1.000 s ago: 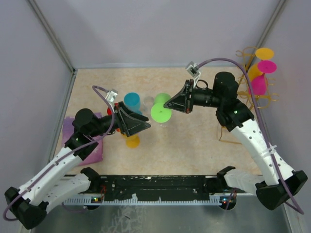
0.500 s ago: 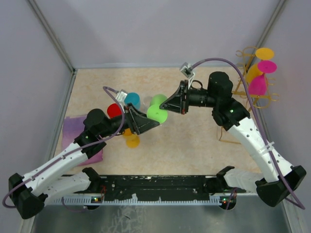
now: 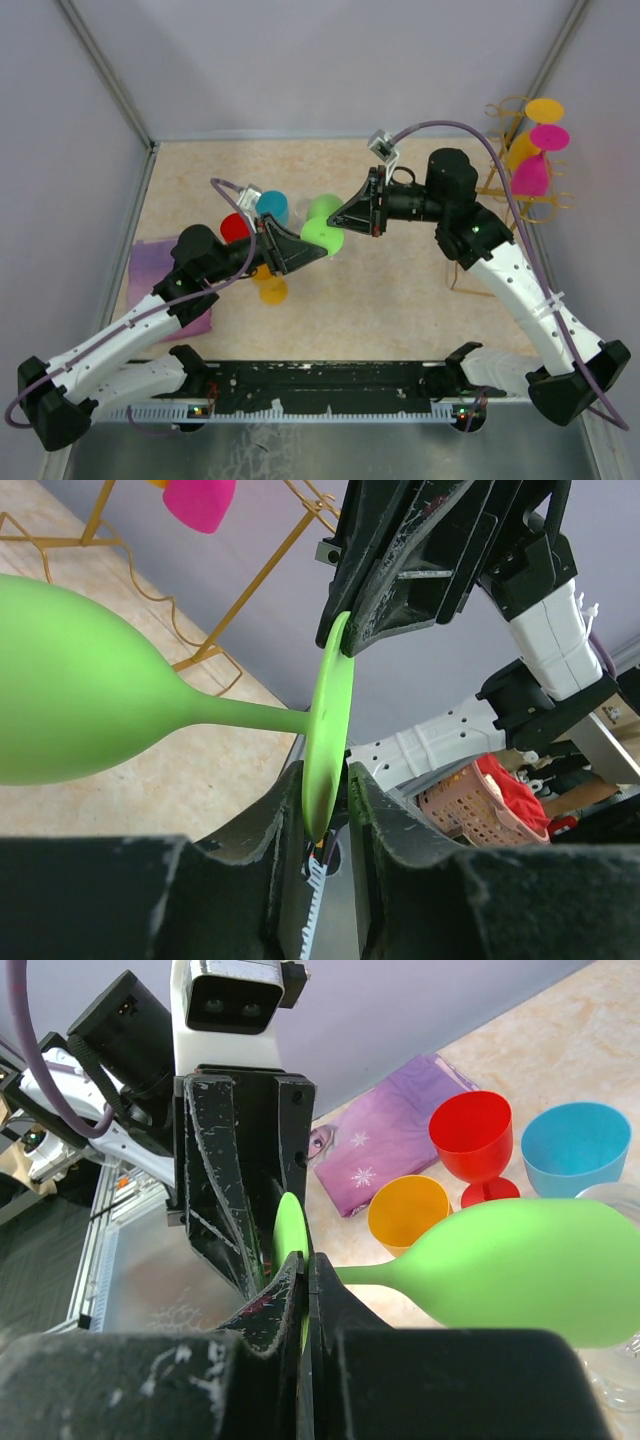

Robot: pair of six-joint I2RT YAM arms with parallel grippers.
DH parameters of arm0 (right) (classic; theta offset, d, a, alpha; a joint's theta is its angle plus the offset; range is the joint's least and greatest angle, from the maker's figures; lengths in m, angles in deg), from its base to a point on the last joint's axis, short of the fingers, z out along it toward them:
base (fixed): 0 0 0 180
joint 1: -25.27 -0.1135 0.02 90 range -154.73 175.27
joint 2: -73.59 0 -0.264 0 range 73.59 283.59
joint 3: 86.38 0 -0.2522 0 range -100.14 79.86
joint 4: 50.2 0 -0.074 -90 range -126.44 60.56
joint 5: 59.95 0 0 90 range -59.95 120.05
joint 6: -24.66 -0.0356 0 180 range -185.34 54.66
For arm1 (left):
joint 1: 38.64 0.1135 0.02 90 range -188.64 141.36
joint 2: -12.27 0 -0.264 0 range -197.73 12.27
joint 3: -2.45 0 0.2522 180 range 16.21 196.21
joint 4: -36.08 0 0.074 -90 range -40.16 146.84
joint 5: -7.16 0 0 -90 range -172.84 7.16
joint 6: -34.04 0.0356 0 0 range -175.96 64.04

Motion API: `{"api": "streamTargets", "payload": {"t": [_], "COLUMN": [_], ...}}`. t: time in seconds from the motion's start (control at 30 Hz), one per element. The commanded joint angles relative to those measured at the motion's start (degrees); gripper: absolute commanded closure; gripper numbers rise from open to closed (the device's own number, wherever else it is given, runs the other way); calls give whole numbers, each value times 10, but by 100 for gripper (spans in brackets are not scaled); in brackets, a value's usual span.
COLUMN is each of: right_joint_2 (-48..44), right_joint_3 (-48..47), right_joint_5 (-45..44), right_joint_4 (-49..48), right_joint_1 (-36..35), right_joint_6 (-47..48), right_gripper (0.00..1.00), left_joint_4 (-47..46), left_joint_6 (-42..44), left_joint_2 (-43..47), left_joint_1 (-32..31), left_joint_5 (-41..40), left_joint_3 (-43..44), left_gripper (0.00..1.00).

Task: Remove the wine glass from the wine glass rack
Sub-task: Place the wine glass at the center of the board.

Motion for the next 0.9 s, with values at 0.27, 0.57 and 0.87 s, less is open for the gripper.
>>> {"api": "streamTargets", "payload": {"t": [0.27,0.57,0.87], "right_joint_2": [-7,-11,-13], "right_joint_3": [-29,-28,-28], "right_joint_5": [-3,-4,-8], "right_joint_4": [-22,-18,-15], "right_joint_1": [-8,-11,-12], "right_joint_6": [11,18,21], "right_gripper": [100,100,100], "left_joint_4": [-22,-33,-36], "left_joint_6": [17,17,19], "left_joint_2": [8,11,16], "left_joint_1": [-6,-6,-6], "left_joint_5": [9,7,5], "left_joint_3": [-3,-9,-13], "left_gripper": [80,91,100]}}
